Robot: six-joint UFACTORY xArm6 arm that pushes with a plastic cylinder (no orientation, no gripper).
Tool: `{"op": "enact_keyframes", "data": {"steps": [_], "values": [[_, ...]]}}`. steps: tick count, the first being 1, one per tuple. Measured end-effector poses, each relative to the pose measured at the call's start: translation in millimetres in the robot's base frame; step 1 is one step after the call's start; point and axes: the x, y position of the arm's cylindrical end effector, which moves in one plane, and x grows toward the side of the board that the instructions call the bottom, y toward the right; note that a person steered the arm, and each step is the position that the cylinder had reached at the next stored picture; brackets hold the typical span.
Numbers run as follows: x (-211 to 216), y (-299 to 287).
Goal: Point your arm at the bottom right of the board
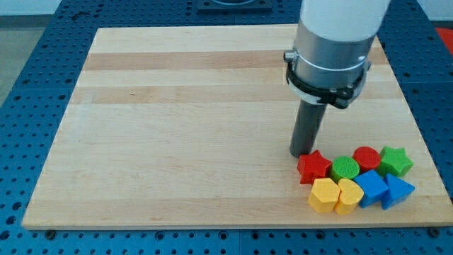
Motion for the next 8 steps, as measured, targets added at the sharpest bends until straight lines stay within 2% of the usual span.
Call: {"op": "enact_keyframes", "data": {"steps": [1,2,4,5,6,7,8], "values": [[-32,0],[-34,54],[-34,224],[-26,248],[16,248],[89,247],[94,241]]}}
